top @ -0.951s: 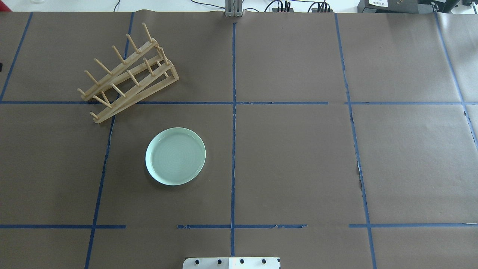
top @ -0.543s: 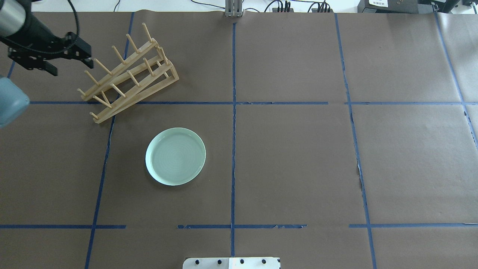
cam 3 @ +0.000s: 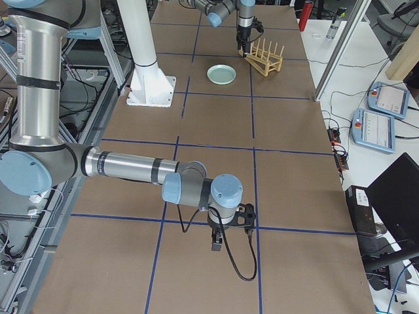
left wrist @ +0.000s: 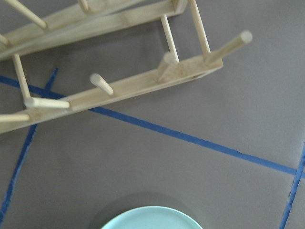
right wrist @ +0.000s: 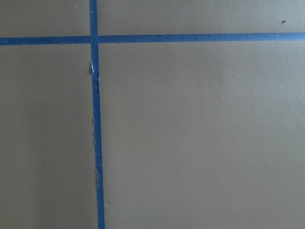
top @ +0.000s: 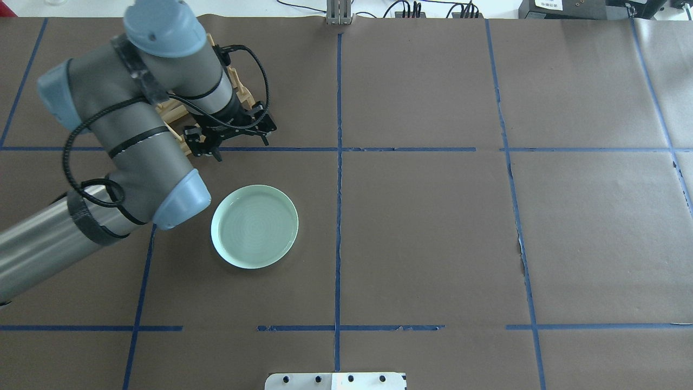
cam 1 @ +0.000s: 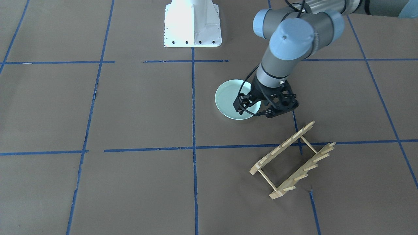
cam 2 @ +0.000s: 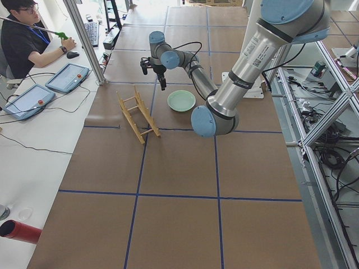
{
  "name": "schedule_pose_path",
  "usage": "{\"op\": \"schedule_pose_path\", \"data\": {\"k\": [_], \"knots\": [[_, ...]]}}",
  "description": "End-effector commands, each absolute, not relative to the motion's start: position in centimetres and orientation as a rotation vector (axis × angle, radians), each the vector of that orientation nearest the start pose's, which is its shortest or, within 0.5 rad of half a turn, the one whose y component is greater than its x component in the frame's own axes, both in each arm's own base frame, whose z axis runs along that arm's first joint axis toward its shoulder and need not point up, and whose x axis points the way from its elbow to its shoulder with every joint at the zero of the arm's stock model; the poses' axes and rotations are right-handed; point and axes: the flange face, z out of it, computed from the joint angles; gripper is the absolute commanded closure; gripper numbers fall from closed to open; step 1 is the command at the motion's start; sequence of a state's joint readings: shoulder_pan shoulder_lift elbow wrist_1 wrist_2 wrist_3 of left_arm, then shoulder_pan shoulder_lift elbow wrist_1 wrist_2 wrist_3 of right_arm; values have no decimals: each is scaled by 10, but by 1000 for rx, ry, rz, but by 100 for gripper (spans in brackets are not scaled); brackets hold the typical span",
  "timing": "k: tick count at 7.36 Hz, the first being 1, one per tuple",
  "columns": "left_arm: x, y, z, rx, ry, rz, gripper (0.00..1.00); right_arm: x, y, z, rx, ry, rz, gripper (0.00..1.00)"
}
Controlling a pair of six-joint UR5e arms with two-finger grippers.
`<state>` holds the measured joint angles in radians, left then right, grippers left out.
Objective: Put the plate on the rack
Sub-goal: 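Move the left gripper down to the edge of the pale green plate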
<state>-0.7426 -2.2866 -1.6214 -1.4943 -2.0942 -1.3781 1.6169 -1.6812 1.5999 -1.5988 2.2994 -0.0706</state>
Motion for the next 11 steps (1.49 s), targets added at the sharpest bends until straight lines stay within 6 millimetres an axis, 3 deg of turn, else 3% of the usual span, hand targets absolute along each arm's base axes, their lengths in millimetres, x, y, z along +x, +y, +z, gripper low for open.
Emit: {"op": "schedule_pose_path", "data": {"k": [1,2,3,4,6,8,9,10,11], "knots": [[550,-524,213,-156,826,-362,0,87,-431,702,-63,-733,17,0],[574,-508,226,-136,801,-347,0,87,-432,701,-61,-733,16,0],[581,-499,233,-149,789,-351,1,87,-432,701,-61,-733,16,0],[591,-488,233,-158,786,-337,15,87,-432,701,-61,-733,16,0],[591,-485,234,-161,782,-336,30,88,-431,701,-61,-733,18,0],[589,-481,251,-170,764,-336,34,87,-432,701,-61,-733,16,0],[589,-481,249,-168,768,-335,50,88,-431,701,-61,-733,18,0],[587,-479,243,-171,780,-329,99,87,-431,702,-63,-733,17,0],[585,-478,239,-168,790,-328,100,88,-431,701,-61,-733,18,0]]}}
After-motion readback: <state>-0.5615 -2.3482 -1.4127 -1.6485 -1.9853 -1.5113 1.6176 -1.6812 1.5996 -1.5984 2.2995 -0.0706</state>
